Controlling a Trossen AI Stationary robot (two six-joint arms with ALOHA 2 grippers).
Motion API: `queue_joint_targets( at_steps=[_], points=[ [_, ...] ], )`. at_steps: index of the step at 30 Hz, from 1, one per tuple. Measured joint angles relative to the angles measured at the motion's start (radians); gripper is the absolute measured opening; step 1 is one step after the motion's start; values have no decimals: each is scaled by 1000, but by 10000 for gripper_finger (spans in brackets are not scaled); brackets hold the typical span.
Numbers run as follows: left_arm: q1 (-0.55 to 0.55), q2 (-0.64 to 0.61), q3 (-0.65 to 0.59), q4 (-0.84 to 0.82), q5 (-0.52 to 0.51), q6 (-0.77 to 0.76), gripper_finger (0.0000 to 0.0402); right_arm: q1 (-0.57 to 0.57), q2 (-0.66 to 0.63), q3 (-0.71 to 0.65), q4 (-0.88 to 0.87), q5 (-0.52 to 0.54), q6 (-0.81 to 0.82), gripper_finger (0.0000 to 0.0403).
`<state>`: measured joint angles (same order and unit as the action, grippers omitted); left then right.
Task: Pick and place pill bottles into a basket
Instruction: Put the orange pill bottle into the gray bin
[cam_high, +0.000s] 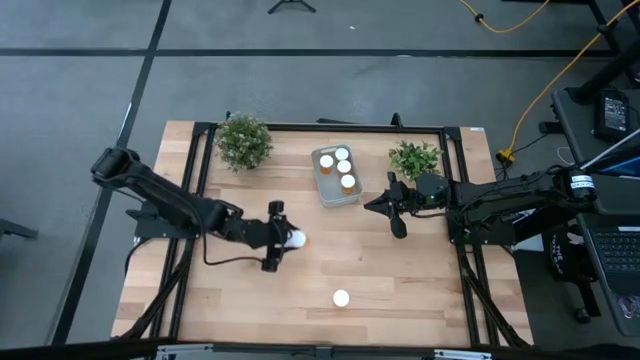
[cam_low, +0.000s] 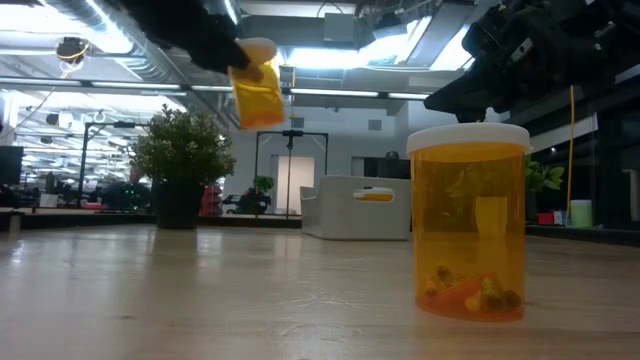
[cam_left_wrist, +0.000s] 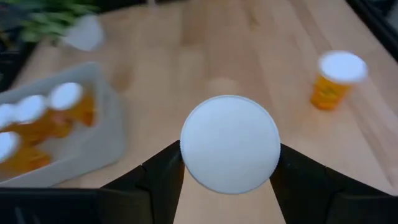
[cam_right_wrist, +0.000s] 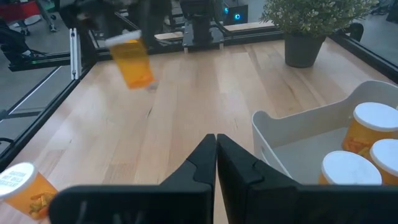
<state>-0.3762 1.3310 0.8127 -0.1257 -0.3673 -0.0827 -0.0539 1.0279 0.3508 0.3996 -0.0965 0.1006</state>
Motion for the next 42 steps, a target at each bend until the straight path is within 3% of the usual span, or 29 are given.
queue_joint_targets(
  at_steps=[17, 25, 28, 42],
  points=[
    [278, -38, 0, 24, -39, 69, 210, 0, 0, 0, 0, 0, -1, 18],
    [449, -24, 0, 109, 186, 134, 210, 0, 0, 0, 9, 1, -4, 18],
    [503, -10, 0, 112, 210, 151, 210, 0, 0, 0, 32, 1, -19, 18],
    [611, 237, 192, 117, 217, 324, 210, -8, 0, 1, 61, 2, -55, 18]
  ],
)
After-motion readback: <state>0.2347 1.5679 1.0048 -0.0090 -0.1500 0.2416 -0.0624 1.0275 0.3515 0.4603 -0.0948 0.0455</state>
